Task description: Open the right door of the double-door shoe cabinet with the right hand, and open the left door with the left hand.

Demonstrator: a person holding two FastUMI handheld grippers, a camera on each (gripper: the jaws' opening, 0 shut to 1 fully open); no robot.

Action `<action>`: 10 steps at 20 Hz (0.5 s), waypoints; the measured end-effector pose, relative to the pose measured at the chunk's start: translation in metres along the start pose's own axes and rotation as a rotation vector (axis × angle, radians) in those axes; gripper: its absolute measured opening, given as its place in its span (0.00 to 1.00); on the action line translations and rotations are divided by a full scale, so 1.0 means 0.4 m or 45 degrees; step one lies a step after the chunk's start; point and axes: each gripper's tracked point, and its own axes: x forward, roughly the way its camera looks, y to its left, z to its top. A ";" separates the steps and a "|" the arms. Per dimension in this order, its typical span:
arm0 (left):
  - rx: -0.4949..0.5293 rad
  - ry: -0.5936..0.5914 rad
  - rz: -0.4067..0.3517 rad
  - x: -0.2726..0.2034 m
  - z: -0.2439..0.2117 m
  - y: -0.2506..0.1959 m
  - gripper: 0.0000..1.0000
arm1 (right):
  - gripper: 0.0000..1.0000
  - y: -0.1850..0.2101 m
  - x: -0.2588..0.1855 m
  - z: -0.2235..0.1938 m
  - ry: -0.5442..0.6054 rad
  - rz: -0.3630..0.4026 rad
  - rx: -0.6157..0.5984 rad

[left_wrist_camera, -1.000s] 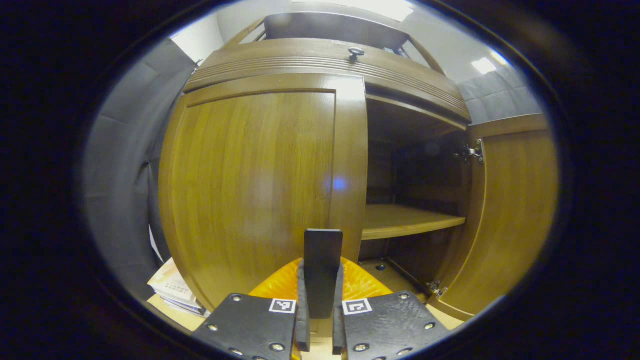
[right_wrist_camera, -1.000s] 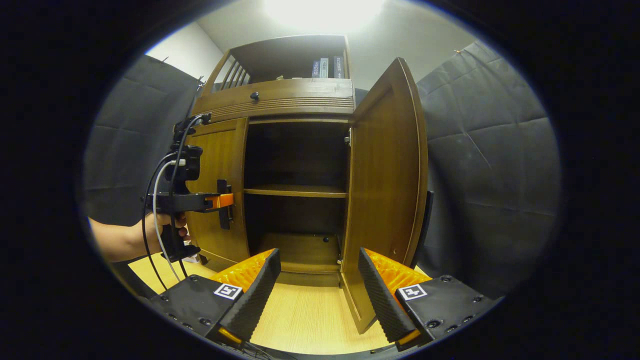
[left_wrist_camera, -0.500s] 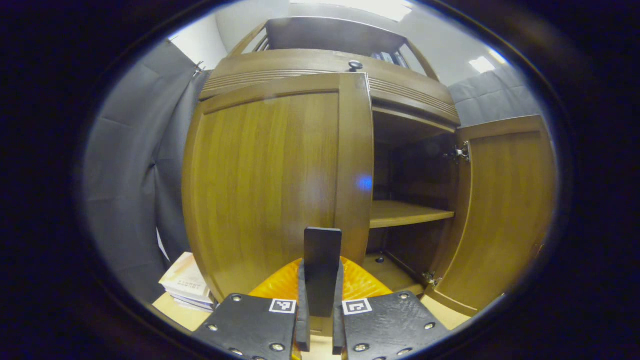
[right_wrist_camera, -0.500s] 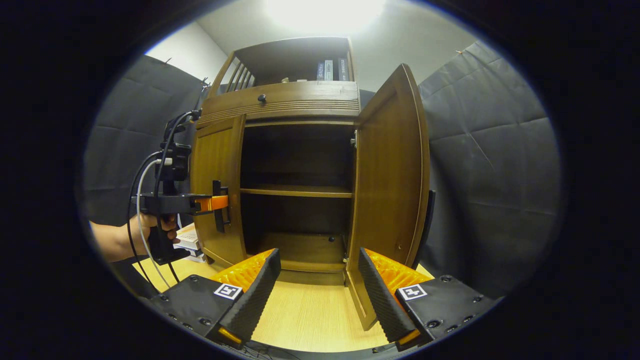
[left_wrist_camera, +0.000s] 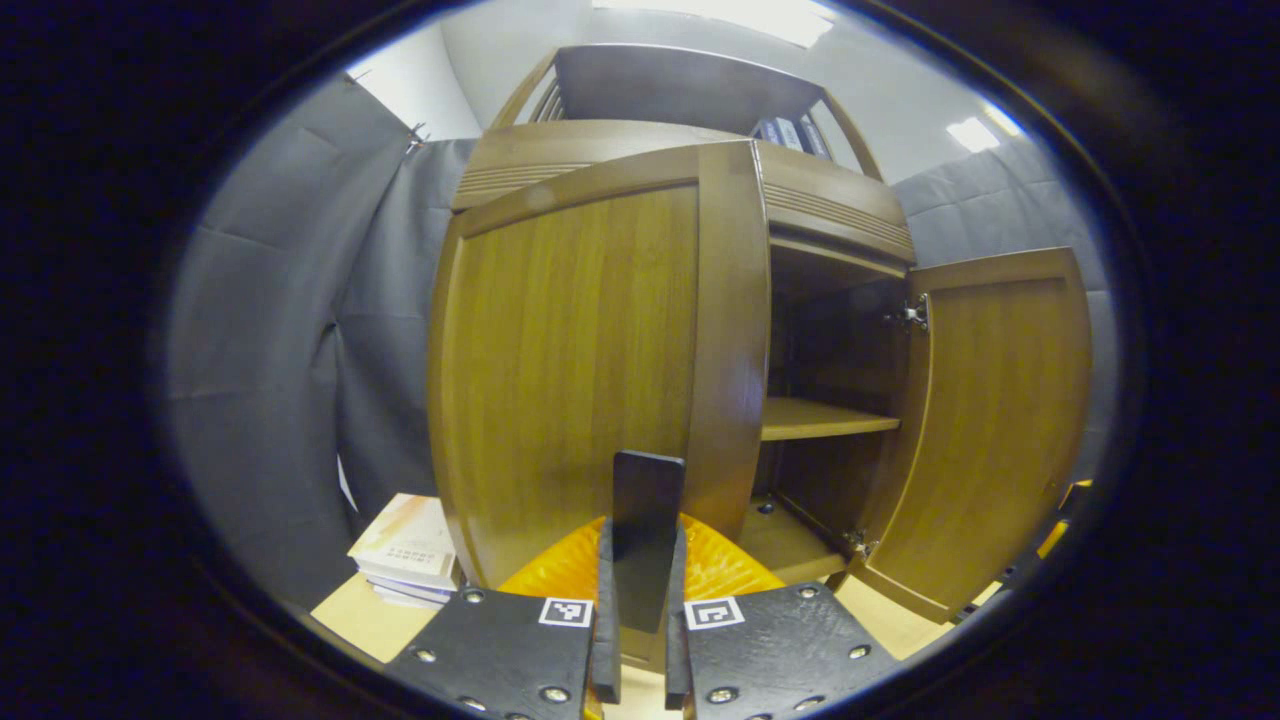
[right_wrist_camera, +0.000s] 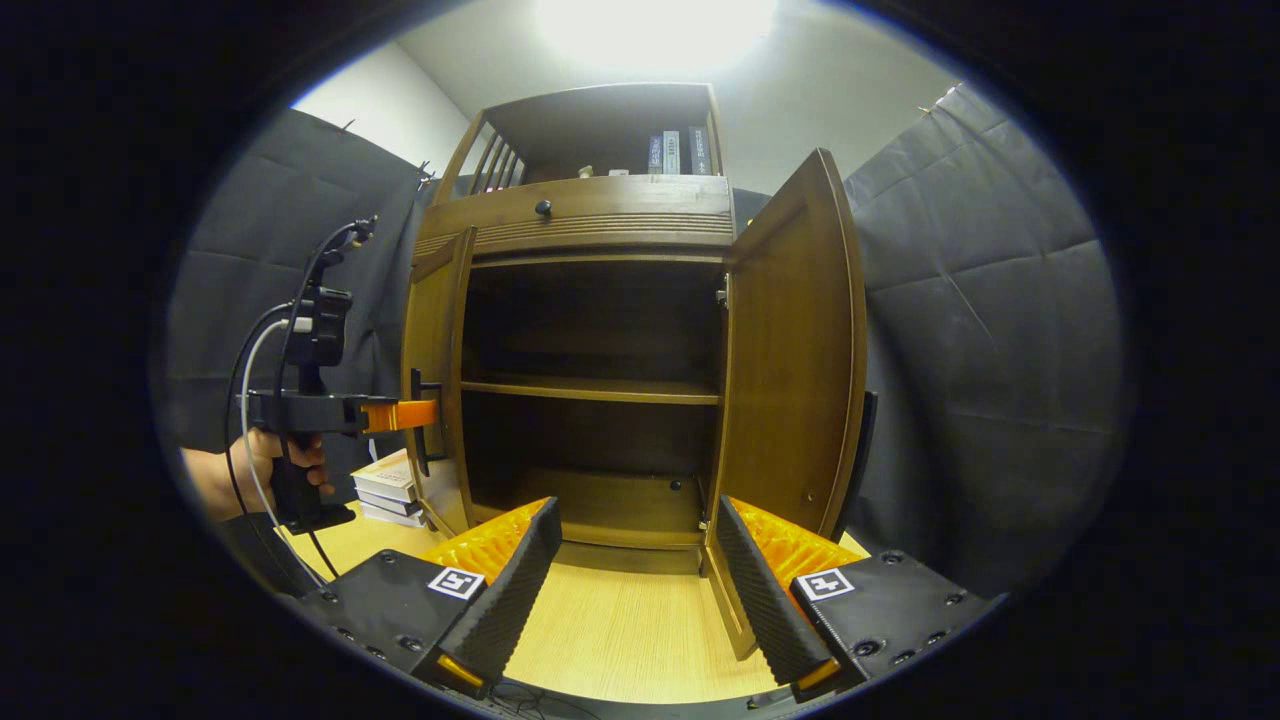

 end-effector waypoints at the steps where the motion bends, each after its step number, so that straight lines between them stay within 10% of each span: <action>1: -0.001 0.000 0.006 -0.003 -0.002 0.006 0.17 | 0.97 0.006 -0.004 0.003 -0.003 0.007 0.001; 10: -0.017 -0.010 0.089 -0.045 0.004 0.052 0.18 | 0.97 0.057 -0.018 0.008 -0.002 0.071 -0.025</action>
